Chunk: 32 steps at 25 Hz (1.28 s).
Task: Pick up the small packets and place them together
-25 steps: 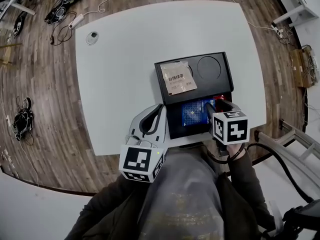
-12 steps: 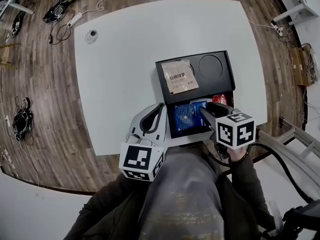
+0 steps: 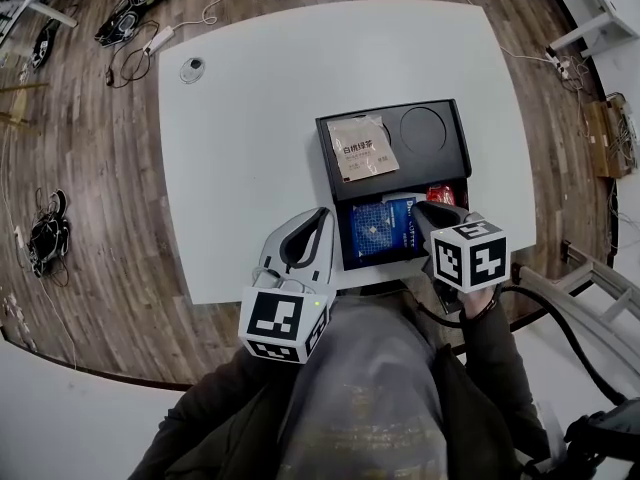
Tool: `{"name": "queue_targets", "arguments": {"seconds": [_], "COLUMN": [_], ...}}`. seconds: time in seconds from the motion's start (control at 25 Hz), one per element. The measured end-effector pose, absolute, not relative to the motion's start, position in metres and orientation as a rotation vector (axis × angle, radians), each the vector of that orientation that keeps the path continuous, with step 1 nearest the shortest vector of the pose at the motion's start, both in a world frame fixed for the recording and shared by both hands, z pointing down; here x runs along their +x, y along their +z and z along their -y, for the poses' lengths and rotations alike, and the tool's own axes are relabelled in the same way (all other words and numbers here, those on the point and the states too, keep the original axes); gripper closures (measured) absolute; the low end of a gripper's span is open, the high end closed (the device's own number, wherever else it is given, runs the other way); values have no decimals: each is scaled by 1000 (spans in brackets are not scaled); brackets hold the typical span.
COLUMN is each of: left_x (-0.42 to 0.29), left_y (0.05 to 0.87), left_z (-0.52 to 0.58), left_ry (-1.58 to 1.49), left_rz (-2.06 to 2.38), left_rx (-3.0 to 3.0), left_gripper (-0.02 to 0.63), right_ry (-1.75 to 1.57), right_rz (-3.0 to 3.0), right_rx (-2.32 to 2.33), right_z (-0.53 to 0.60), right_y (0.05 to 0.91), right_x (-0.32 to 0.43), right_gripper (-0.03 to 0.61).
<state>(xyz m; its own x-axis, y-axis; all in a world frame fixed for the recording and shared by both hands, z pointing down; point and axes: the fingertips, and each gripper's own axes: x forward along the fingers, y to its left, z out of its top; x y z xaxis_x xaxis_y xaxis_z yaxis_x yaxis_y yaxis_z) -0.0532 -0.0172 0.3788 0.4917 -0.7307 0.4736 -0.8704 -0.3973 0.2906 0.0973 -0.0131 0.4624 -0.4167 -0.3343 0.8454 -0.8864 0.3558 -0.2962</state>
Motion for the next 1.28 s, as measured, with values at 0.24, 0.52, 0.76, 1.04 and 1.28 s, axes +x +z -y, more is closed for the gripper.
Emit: {"name": "queue_targets", "arguments": {"seconds": [0.24,0.52,0.76,1.04,1.28], "left_x": [-54,-68,-70,-72,-66], "left_y": [375,381,389,389,390], "left_z": [11,16,18,22,17], "left_ry": [350,343,356,359,359], "left_rz": [1331,1355,1333,1328,1328], "left_rx": [2236,2200,2182,2173,2175], "left_gripper": [607,607,607,607,607], "right_ry": [958,889,973,914,1045], "right_rz": [1855,1788,1860,1943,1994], "right_rx": [988,952,868,880,882], "right_z": [15,11,4,8,6], "right_y": [477,493,490,473,473], "right_x": [98,96,80,73,71], "right_gripper": [394,387,393,575,574]}}
